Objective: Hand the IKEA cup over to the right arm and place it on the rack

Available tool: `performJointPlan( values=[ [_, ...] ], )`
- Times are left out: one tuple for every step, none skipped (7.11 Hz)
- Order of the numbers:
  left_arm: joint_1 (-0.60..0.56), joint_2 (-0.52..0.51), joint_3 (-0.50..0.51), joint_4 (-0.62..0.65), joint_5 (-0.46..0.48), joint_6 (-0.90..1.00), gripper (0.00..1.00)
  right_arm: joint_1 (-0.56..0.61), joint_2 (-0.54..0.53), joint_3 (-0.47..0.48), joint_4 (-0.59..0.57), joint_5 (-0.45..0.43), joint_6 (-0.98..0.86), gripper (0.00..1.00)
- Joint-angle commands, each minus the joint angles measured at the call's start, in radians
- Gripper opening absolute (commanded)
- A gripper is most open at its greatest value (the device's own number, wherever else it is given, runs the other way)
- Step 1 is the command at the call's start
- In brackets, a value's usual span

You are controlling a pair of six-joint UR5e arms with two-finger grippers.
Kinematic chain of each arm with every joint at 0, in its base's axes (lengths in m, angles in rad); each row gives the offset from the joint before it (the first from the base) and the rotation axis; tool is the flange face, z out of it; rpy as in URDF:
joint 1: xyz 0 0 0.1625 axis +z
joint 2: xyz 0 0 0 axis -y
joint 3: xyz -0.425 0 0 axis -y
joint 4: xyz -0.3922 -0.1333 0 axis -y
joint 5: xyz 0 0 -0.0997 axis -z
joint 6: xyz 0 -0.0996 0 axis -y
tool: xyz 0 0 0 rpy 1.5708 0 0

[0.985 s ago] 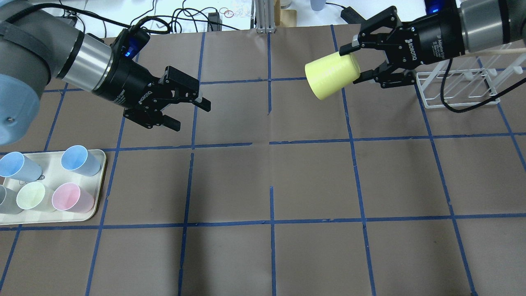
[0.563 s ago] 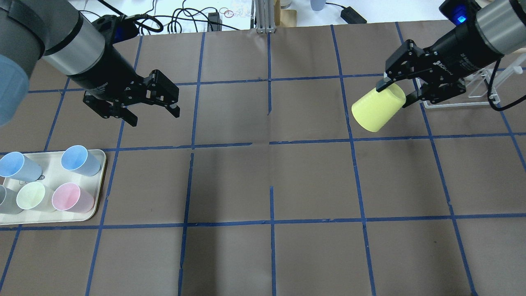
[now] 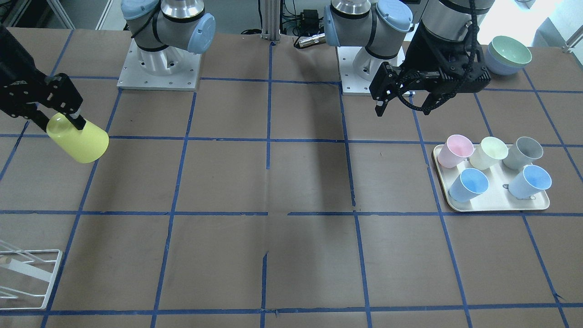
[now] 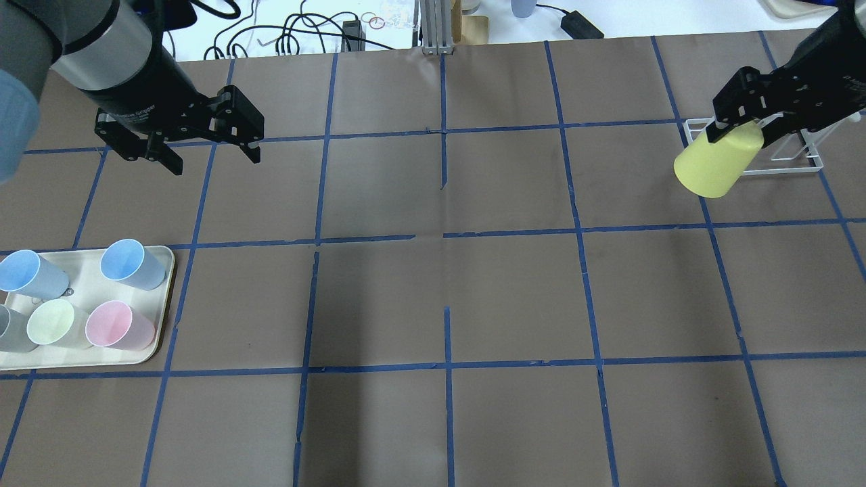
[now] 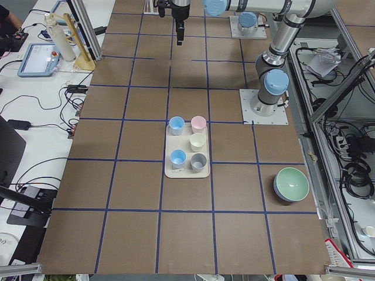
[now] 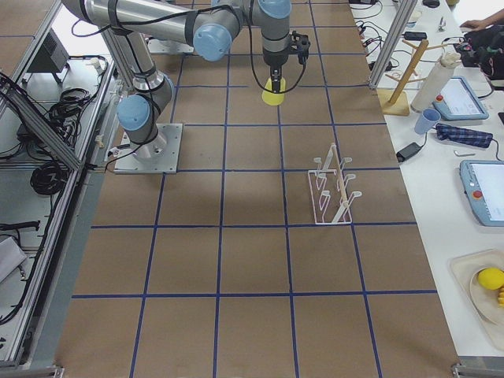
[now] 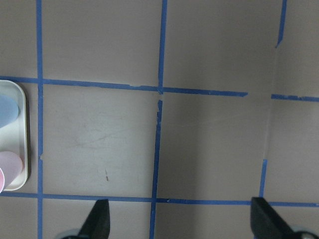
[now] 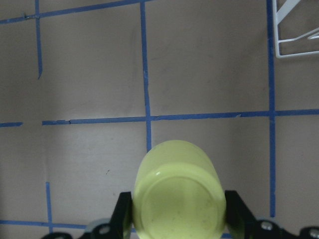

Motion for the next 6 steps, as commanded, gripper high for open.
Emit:
performJointPlan(
  values=[
    [-0.007,-0.006,-0.017,0.067,0.019,0.005,1.00,-0.031,0.077,-0.002,-0.131,-0.077,-0.158,0.00],
    [-0.008,0.009,-0.034,0.067,0.019,0.027,1.00,-0.048,0.083,-0.005,-0.145,-0.113,-0.184,0.00],
    [-0.010,0.019,-0.054,0.067,0.019,0.054,1.00,-0.080,0.089,-0.007,-0.174,-0.112,-0.192,0.00],
    [-0.010,0.026,-0.061,0.069,0.020,0.054,1.00,-0.105,0.112,-0.007,-0.212,-0.113,-0.235,0.00],
    [-0.010,0.035,-0.063,0.066,0.022,0.054,1.00,-0.123,0.140,-0.011,-0.265,-0.105,-0.279,0.00],
    [-0.010,0.038,-0.063,0.059,0.045,0.056,1.00,-0.130,0.176,-0.033,-0.280,-0.101,-0.280,0.00]
  ],
)
